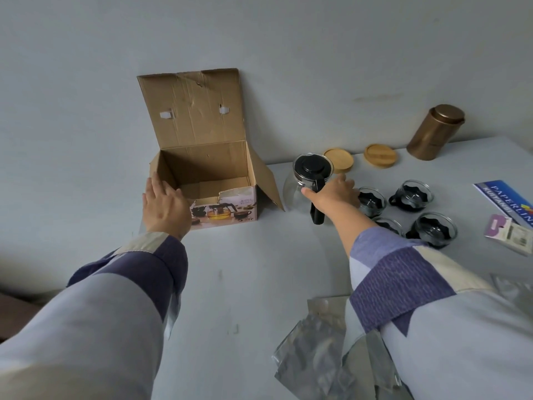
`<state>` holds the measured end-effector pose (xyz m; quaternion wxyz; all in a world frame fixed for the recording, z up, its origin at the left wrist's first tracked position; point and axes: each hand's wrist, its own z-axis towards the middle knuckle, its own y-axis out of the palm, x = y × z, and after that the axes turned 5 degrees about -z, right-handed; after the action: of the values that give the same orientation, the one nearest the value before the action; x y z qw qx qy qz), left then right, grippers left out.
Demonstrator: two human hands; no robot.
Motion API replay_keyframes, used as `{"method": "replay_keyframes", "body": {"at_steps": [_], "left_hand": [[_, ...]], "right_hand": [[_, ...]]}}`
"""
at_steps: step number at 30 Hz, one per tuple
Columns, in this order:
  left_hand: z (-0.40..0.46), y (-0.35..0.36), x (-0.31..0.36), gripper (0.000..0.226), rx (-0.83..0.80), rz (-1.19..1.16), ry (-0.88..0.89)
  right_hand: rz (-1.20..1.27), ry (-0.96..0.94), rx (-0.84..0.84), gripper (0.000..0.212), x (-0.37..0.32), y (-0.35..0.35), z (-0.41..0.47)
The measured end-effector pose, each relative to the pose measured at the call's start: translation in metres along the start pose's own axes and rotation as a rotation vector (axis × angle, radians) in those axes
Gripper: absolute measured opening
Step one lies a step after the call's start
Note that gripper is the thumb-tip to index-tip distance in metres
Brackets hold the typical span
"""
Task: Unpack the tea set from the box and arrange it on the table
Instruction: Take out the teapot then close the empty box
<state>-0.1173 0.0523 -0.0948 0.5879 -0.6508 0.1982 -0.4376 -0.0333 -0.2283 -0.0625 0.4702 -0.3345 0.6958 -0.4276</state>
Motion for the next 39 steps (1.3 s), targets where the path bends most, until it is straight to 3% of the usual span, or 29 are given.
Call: {"method": "replay_keyframes", "body": {"at_steps": [1, 3, 5, 8, 10, 15, 19, 23, 27, 29, 31, 33, 36, 39], "left_hand": [[0.000, 0.000, 0.000, 0.053, -0.002, 0.012, 0.004], [0.000, 0.000, -0.001, 0.053, -0.008, 0.039, 0.017], [-0.001, 0.000, -0.001, 0.053, -0.012, 0.048, 0.013], [-0.003, -0.001, -0.002, 0.054, -0.023, 0.083, 0.012], [-0.004, -0.003, -0.004, 0.055, -0.027, 0.116, 0.015], [-0.007, -0.008, -0.012, 0.054, -0.028, 0.142, -0.020], [-0.003, -0.013, -0.024, 0.053, -0.034, 0.092, -0.047], [0.003, -0.015, -0.032, 0.053, -0.039, 0.021, -0.068], [-0.005, -0.015, -0.022, 0.052, -0.044, 0.015, -0.023], [-0.010, -0.015, -0.016, 0.053, -0.036, 0.014, 0.005], [-0.010, -0.014, -0.016, 0.053, -0.018, -0.066, -0.005], [-0.008, -0.014, -0.020, 0.052, 0.013, -0.201, -0.031], [-0.005, -0.012, -0.029, 0.053, 0.099, -0.374, -0.106], [0.002, -0.010, -0.041, 0.037, 0.210, -0.593, -0.370]], "right_hand": [[-0.022, -0.042, 0.107, 0.066, -0.004, 0.000, -0.004], [0.062, -0.212, 0.252, 0.035, -0.014, 0.003, -0.013], [0.207, -0.335, 0.128, 0.018, -0.027, 0.016, -0.024], [0.408, -0.212, -0.263, 0.021, -0.042, 0.045, -0.042], [0.547, -0.081, -0.441, 0.034, -0.048, 0.060, -0.048], [0.705, -0.066, -0.414, 0.047, -0.061, 0.073, -0.043], [0.644, -0.179, -0.267, 0.048, -0.075, 0.073, -0.041], [0.627, -0.336, 0.008, 0.048, -0.092, 0.064, -0.042], [0.467, -0.622, 0.368, 0.043, -0.097, 0.049, -0.048], [0.375, -0.846, 0.461, 0.041, -0.098, 0.052, -0.053], [0.232, -1.044, 0.442, 0.041, -0.101, 0.062, -0.057], [0.037, -1.142, 0.314, 0.042, -0.106, 0.073, -0.065], [-0.232, -1.135, 0.139, 0.043, -0.112, 0.085, -0.075], [-0.233, -1.148, 0.112, 0.036, -0.108, 0.088, -0.076]]}}
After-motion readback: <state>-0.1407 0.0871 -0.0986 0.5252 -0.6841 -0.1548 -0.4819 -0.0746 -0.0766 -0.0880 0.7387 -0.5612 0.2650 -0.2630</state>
